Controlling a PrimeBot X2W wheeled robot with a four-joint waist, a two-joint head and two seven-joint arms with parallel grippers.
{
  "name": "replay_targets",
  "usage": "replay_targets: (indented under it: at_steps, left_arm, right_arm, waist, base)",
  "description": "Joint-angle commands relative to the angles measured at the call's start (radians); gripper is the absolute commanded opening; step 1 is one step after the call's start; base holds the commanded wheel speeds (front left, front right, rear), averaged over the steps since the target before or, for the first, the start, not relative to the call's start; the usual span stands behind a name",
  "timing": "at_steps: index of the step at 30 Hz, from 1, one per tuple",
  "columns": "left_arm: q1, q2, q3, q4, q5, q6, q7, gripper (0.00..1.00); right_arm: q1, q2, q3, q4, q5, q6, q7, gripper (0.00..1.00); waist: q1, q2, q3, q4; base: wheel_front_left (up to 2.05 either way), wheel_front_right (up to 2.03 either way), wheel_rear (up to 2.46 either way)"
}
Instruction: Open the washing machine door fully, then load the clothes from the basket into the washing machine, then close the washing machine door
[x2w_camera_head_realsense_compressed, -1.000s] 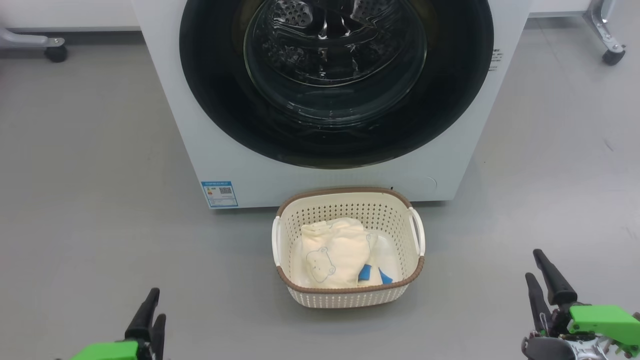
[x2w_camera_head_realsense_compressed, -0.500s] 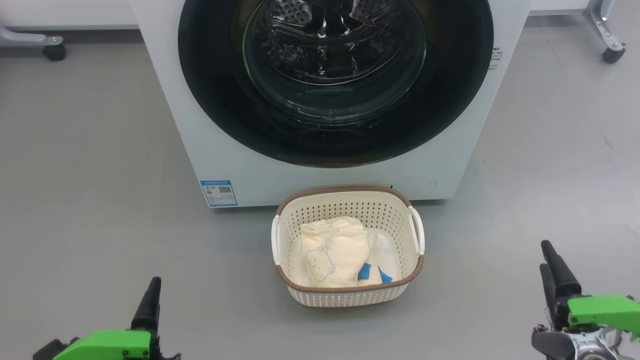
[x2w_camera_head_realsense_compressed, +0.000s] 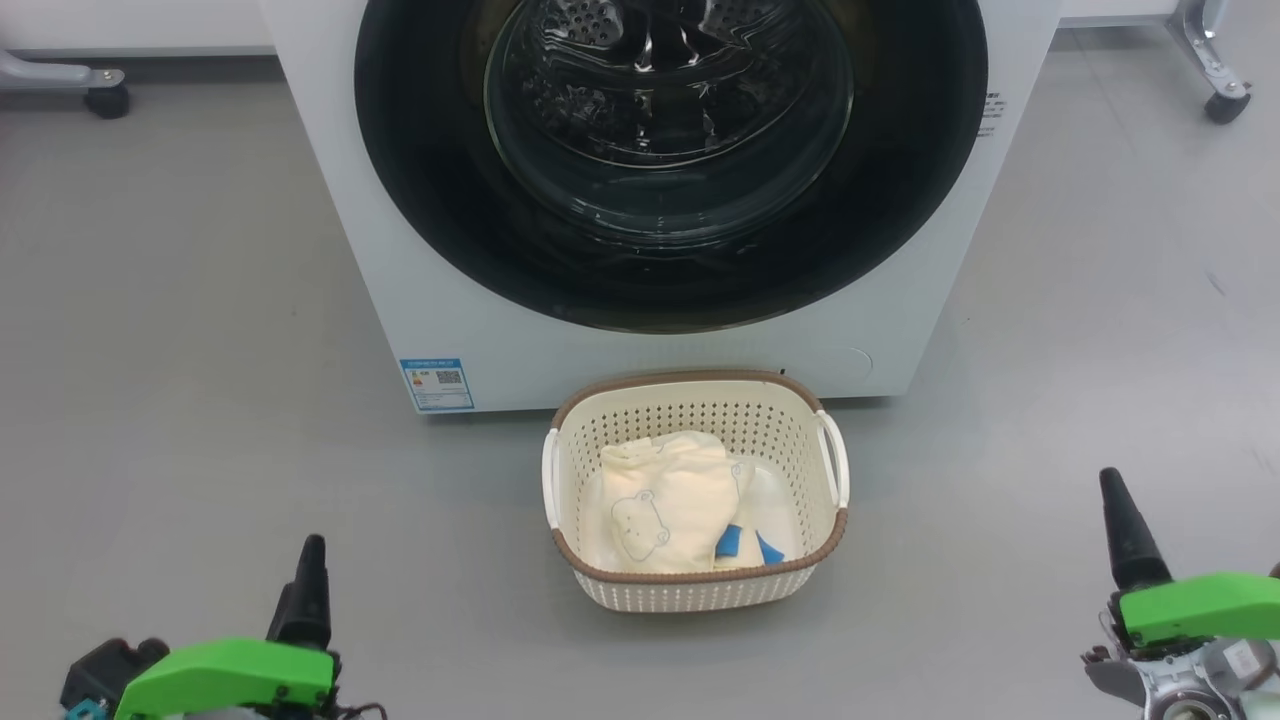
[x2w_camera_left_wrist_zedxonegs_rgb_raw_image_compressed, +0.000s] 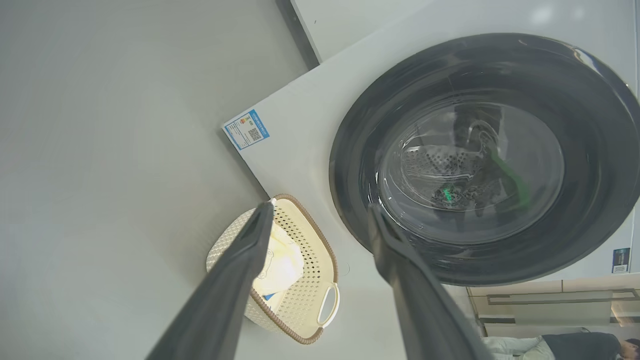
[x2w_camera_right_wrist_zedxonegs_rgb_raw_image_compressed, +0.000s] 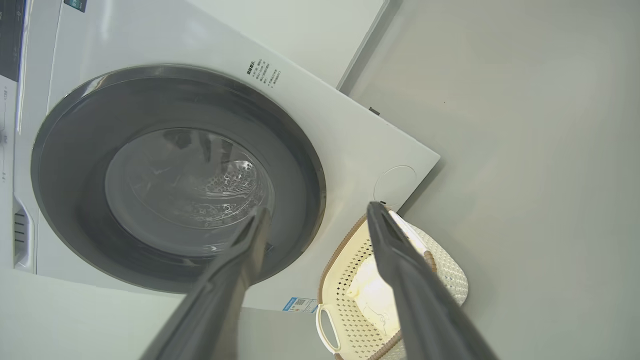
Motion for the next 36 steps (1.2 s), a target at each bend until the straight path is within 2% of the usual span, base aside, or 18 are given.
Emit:
replay_targets:
  at_steps: [1,12,30,36]
  left_arm:
    - [-0.054,0.020,0.010,-0.042,0.024,0.005,-0.010,1.00]
    - [-0.060,0.036,-0.021,-0.066,0.233,0.029,-0.042,1.00]
    - [-0.076,0.045,-0.064,-0.066,0.478,0.051,-0.095,1.00]
    - [-0.088,0.044,-0.078,-0.062,0.550,0.045,-0.116,1.00]
  right_arm:
    - [-0.056,-0.019,-0.001,-0.039,-0.026,-0.001,-0.012,1.00]
    - [-0.060,-0.012,-0.021,-0.062,-0.250,-0.001,-0.045,1.00]
    - [-0.060,-0.004,-0.002,-0.102,-0.500,-0.002,-0.067,1.00]
    - [-0.060,-0.006,0.021,-0.123,-0.585,-0.002,-0.064,1.00]
  waist:
    - [0.0000,0.0000,0.000,0.000]
    - [0.0000,0.0000,0.001,-0.003]
    - [0.0000,0.0000,-0.002,-0.003]
    - [0.0000,0.0000,0.004,-0.004]
  base:
    - [0.00,0.00,0.00]
    - [0.00,0.00,0.00]
    - [0.00,0.00,0.00]
    - [0.00,0.00,0.00]
